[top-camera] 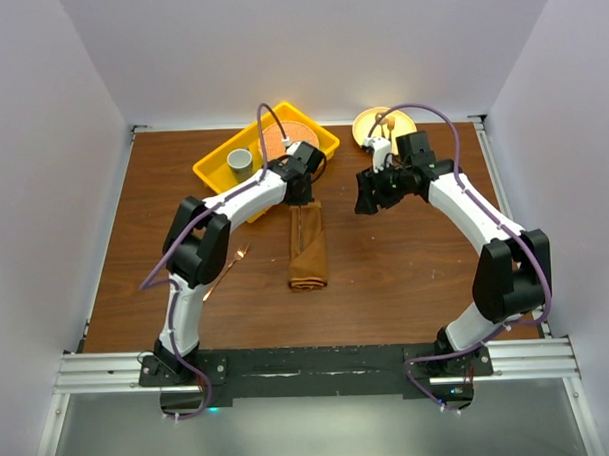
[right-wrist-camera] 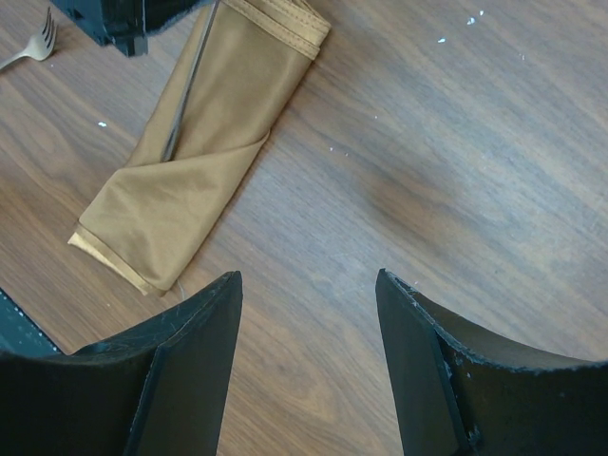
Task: Fold the napkin into a case and place the utensils inside
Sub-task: Insert the spoon into the folded napkin.
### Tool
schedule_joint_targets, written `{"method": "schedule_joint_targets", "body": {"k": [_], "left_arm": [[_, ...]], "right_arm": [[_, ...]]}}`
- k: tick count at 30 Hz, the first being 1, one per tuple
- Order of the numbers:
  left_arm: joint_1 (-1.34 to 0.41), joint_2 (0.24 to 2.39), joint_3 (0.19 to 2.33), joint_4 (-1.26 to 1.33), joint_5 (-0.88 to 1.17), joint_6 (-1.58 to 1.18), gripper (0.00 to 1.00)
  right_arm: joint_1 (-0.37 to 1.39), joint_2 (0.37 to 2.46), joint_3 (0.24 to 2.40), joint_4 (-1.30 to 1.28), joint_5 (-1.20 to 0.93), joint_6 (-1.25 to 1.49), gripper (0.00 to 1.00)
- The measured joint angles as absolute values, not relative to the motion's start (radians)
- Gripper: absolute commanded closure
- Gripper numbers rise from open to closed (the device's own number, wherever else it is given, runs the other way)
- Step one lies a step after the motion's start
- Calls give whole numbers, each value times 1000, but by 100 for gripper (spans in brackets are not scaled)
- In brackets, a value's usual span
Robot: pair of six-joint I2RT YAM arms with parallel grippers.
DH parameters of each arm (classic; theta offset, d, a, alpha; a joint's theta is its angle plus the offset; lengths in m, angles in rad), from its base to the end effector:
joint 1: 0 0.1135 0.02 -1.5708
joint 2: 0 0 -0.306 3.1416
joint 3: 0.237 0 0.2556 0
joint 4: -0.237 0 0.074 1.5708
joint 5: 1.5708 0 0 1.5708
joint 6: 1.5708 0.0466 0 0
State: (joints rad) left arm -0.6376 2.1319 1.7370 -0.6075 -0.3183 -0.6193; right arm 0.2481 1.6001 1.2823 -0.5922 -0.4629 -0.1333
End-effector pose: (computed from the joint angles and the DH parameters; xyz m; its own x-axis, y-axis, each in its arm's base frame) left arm 0.4096 -0.2853 0.2327 -0.8010 -0.0927 -0.5914 -0.0429 0.9943 -0.0977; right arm 0.3388 0.1073 0.3074 -0.6940 -0.2985 -0.6552 -0.5828 0.7672 0.2678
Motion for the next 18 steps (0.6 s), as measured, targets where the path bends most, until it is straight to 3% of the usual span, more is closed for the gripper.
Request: {"method": "schedule_joint_targets", "body": {"k": [14, 18], "left_arm": [[-676, 2095, 1602, -630, -299, -660, 100], [-683, 2062, 1588, -633, -300, -664, 100]], "right_arm": [[248, 1590, 1248, -593, -466, -131, 37], [247, 1581, 1234, -591, -479, -131, 42]]}}
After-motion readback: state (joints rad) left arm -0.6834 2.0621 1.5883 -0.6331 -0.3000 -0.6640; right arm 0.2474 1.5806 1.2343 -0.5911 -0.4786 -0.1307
